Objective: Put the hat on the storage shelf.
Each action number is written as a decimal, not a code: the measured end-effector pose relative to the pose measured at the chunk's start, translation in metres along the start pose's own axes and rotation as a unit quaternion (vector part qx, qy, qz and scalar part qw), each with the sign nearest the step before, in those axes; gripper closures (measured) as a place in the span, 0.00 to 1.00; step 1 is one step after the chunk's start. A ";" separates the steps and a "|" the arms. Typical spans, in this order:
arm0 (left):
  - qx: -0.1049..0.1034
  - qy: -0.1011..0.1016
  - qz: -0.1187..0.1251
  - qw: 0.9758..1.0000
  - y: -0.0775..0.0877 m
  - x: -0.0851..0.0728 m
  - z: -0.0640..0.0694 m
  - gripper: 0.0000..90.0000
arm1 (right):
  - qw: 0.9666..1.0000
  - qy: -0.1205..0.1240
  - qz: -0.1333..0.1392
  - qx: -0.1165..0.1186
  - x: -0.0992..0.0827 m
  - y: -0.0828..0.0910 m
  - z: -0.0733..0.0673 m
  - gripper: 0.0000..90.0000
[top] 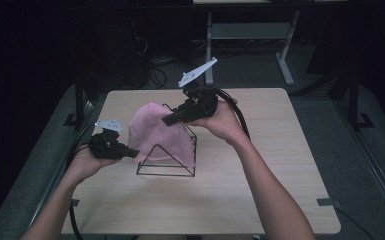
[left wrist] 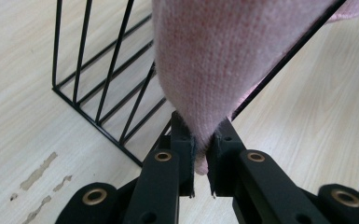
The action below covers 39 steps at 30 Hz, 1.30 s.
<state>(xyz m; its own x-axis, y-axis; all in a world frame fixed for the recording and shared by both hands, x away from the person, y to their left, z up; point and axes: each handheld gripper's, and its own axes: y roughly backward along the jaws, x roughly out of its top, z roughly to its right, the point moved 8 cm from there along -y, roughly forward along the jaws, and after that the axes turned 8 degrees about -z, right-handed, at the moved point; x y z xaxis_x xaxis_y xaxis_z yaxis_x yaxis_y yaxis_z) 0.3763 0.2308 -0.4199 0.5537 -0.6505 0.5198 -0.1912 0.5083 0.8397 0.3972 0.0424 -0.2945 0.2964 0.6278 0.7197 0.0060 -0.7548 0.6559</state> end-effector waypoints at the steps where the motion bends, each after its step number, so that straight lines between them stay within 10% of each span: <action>1: 0.000 0.002 -0.001 1.000 -0.001 -0.001 0.000 0.92 | 1.000 0.000 -0.003 0.001 -0.002 -0.001 0.000 0.86; 39: 0.052 -0.025 -0.102 0.993 -0.048 -0.032 -0.015 0.92 | 0.998 -0.010 -0.051 0.020 -0.058 -0.040 0.002 0.75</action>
<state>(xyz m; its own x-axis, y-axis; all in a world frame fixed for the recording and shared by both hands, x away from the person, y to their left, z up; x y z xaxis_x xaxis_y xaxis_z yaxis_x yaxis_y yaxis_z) 0.3803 0.2357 -0.4787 0.5496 -0.7619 0.3427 -0.1641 0.3037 0.9385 0.3813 0.0360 -0.3634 0.3120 0.6982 0.6443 0.0754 -0.6942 0.7158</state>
